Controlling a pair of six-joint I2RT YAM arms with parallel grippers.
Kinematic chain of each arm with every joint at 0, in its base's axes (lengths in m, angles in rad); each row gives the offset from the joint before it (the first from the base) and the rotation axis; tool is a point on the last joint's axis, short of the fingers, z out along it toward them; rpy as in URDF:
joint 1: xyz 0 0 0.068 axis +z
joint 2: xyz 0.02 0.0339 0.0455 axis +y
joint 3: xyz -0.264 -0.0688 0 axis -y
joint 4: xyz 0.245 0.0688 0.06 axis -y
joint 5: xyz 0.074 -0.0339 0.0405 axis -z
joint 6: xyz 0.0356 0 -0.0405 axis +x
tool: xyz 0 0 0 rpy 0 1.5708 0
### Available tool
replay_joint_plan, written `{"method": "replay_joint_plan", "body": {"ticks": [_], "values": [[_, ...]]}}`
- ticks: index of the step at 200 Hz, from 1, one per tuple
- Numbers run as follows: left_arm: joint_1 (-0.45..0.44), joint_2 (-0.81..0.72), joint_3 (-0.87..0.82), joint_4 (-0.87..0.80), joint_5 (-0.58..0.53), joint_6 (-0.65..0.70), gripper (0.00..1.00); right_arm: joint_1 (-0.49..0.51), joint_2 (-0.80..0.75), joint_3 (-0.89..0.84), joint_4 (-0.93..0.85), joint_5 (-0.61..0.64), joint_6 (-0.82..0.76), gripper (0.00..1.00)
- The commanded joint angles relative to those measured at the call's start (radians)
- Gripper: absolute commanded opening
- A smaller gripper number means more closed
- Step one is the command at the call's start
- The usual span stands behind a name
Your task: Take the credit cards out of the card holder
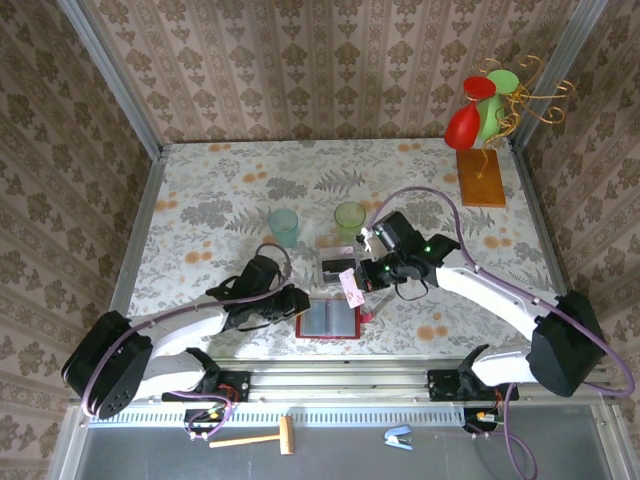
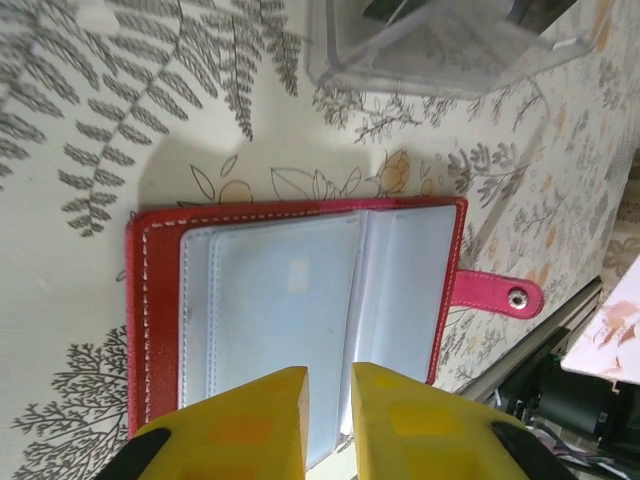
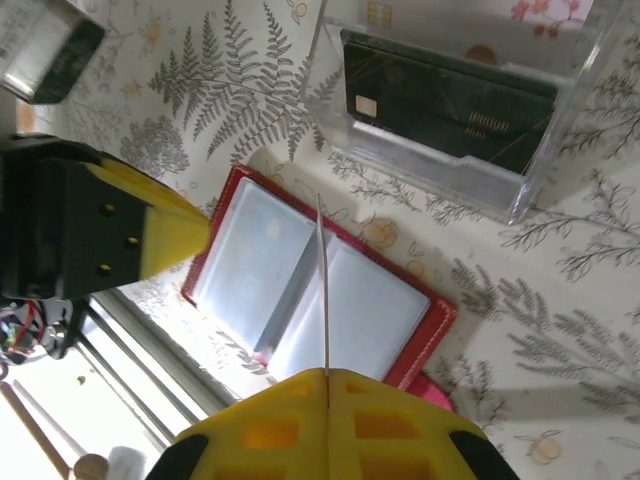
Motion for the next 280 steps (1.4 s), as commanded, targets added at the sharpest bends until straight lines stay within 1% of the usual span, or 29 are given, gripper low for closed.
{"method": "replay_joint_plan", "body": {"ticks": [1,46,88,133,171,199,202,210,280], "values": [[0.032,-0.037,0.027,-0.048,-0.003,0.039,0.2,-0.006,0.066,0.067,-0.121,0.021,-0.232,0.0],[0.105,-0.059,0.042,-0.097,0.04,0.087,0.21,-0.006,0.198,0.236,-0.256,0.063,-0.538,0.0],[0.162,-0.063,0.036,-0.096,0.073,0.105,0.21,-0.006,0.338,0.444,-0.425,0.095,-0.798,0.0],[0.218,-0.061,0.029,-0.093,0.101,0.119,0.22,-0.008,0.481,0.658,-0.56,0.155,-0.992,0.0],[0.255,-0.061,0.025,-0.086,0.121,0.125,0.22,-0.016,0.587,0.826,-0.637,0.186,-1.092,0.0],[0.255,-0.065,0.029,-0.094,0.13,0.129,0.22,-0.027,0.672,0.958,-0.7,0.184,-1.129,0.0],[0.28,-0.067,0.029,-0.097,0.132,0.129,0.22,-0.027,0.681,0.97,-0.706,0.183,-1.132,0.0],[0.285,-0.071,0.032,-0.105,0.133,0.132,0.22,-0.028,0.701,1.001,-0.722,0.179,-1.144,0.0],[0.312,-0.122,0.022,-0.157,0.128,0.142,0.22,-0.032,0.836,1.161,-0.774,0.148,-1.183,0.0]]}}
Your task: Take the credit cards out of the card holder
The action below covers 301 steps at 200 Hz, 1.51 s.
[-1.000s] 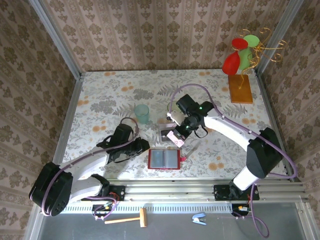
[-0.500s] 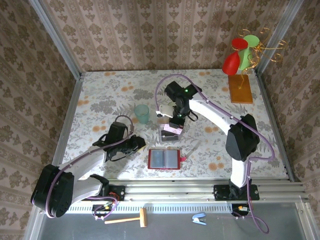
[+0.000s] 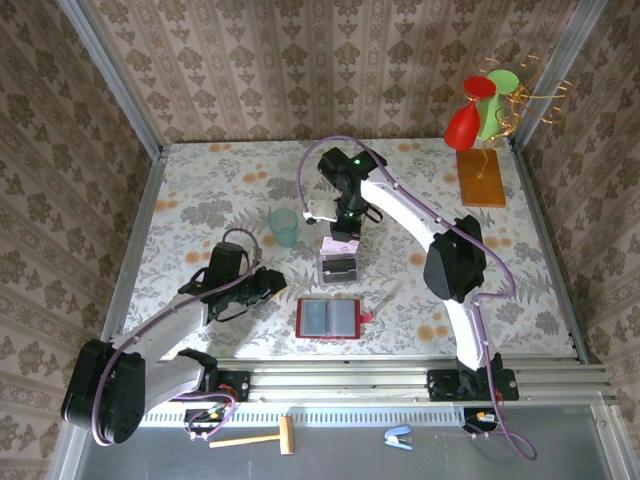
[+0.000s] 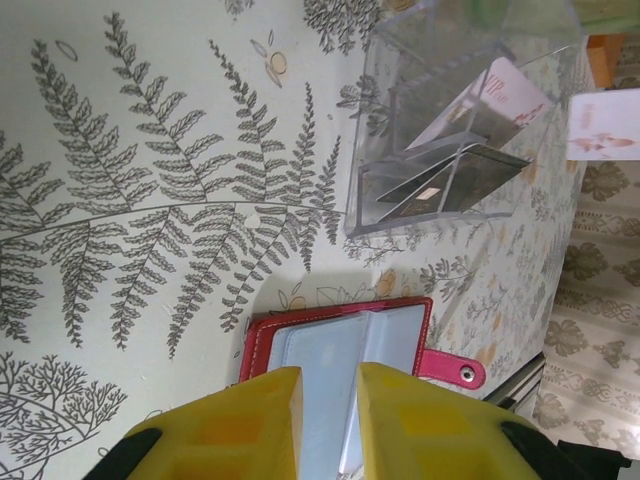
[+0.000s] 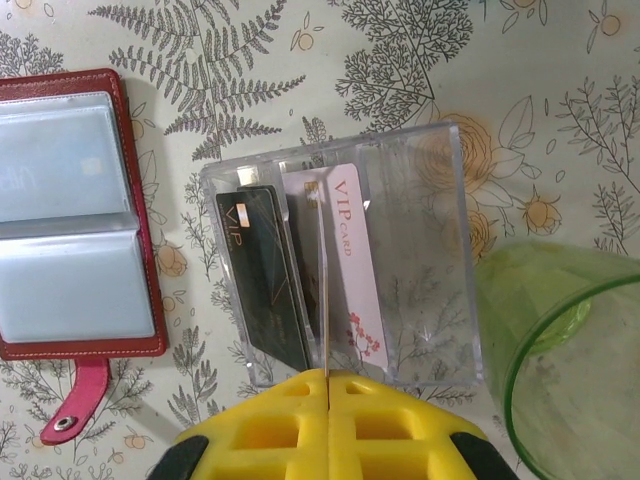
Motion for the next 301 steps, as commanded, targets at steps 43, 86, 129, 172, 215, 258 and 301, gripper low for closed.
{"method": "replay_joint_plan", "body": {"ticks": [43,86,129,172,215,258,301], "values": [[0.034,-0.04,0.011,-0.067,0.016,0.036,0.22,-0.004,0.119,0.143,-0.118,-0.034,-0.057,0.0],[0.041,-0.047,0.009,-0.068,0.02,0.036,0.23,-0.005,0.152,0.145,-0.143,-0.058,-0.058,0.0],[0.044,-0.045,0.004,-0.066,0.02,0.036,0.23,-0.005,0.173,0.127,-0.151,-0.1,-0.03,0.0],[0.044,-0.042,-0.004,-0.057,0.024,0.033,0.23,-0.003,0.176,0.091,-0.13,-0.126,0.021,0.0],[0.044,-0.042,-0.012,-0.044,0.029,0.025,0.23,0.0,0.176,0.055,-0.104,-0.126,0.047,0.0],[0.044,-0.042,-0.011,-0.039,0.032,0.024,0.23,0.001,0.155,0.057,-0.106,-0.109,0.062,0.15],[0.044,-0.037,-0.011,-0.034,0.03,0.022,0.23,0.0,0.093,0.057,-0.101,-0.081,0.08,0.21]]}}
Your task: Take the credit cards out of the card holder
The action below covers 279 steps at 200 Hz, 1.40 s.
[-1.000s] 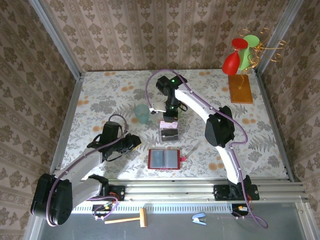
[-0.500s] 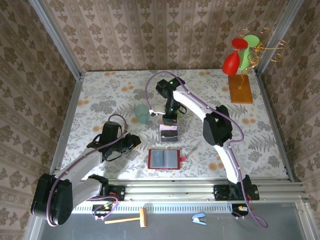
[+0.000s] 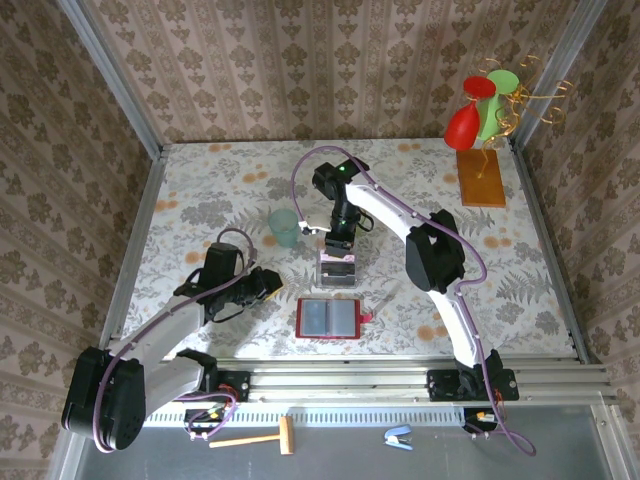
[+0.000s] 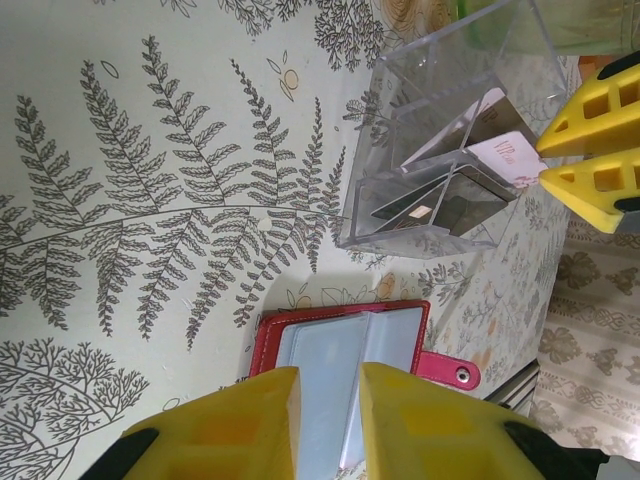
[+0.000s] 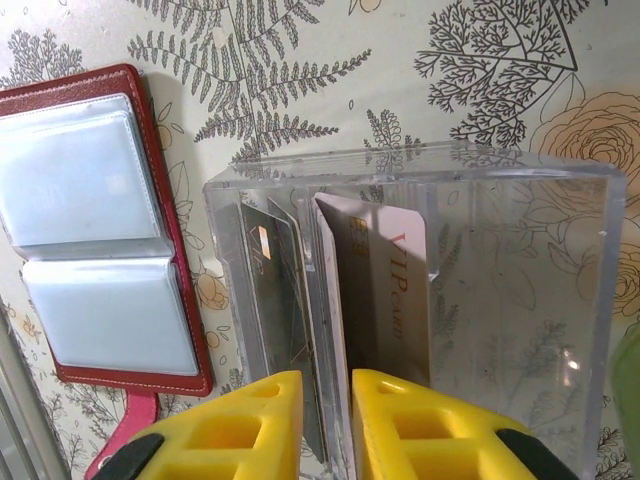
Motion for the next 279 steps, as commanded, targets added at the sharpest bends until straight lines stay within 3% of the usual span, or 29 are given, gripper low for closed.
{"method": "replay_joint_plan", "body": {"ticks": [1,47,98,159,170,279], "values": [[0.005,-0.006,-0.011,0.005,0.016,0.008,0.23,0.0,-0.071,-0.008,-0.008,0.019,0.024,0.21],[0.004,0.013,-0.007,0.021,0.021,0.008,0.23,0.003,-0.158,-0.068,0.055,0.071,0.084,0.21],[-0.01,0.051,-0.007,0.058,0.025,0.0,0.23,0.019,-0.315,-0.277,0.224,0.056,0.2,0.21],[-0.065,0.11,-0.019,0.115,0.012,-0.026,0.23,0.059,-0.494,-0.565,0.486,0.036,0.458,0.2],[-0.107,0.116,-0.022,0.117,0.006,-0.031,0.23,0.068,-0.522,-0.608,0.522,0.04,0.505,0.2],[-0.247,0.099,-0.117,0.19,-0.075,-0.118,0.23,0.188,-0.753,-0.986,0.88,0.081,1.001,0.2]]}}
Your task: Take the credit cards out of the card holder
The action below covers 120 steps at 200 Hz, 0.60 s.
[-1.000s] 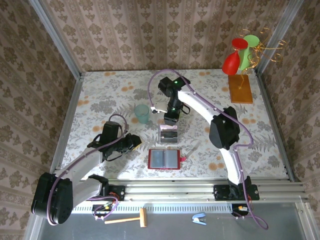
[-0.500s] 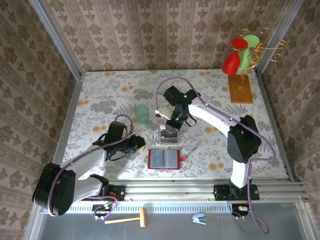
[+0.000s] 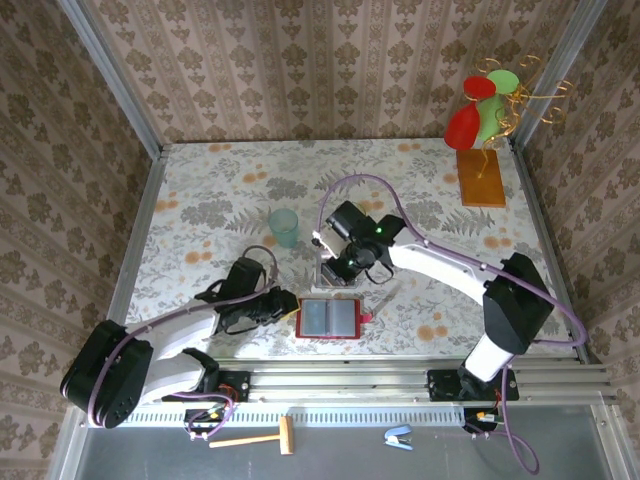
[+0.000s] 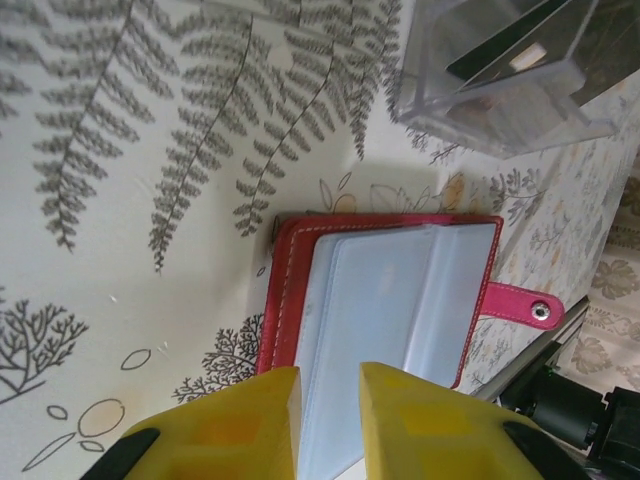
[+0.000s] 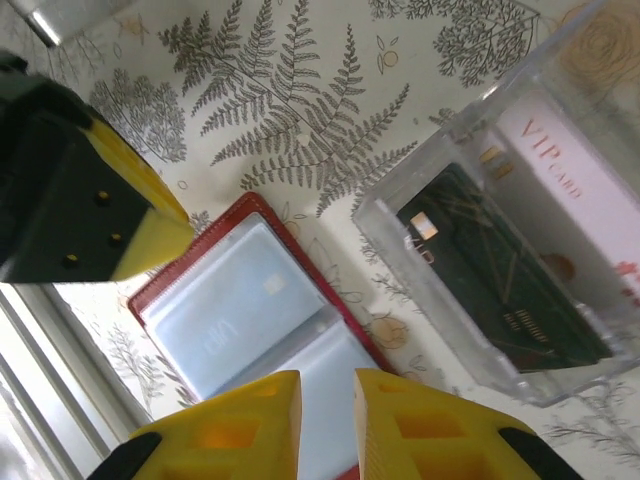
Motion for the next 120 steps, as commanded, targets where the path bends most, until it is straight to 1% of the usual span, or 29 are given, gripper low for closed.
{"method": "replay_joint_plan", "body": {"ticks": [1,25,72,120], "values": [[-0.023,-0.011,-0.019,0.035,-0.029,-0.033,0.23,0.012,-0.065,-0.08,0.139,0.008,0.149,0.2],[-0.046,-0.012,-0.028,0.039,-0.041,-0.041,0.23,0.022,-0.102,-0.149,0.182,0.005,0.192,0.2],[-0.077,-0.014,-0.048,0.058,-0.061,-0.061,0.23,0.049,-0.136,-0.226,0.222,0.014,0.277,0.19],[-0.1,-0.002,-0.063,0.08,-0.071,-0.073,0.23,0.092,-0.151,-0.309,0.326,0.023,0.432,0.19]]}}
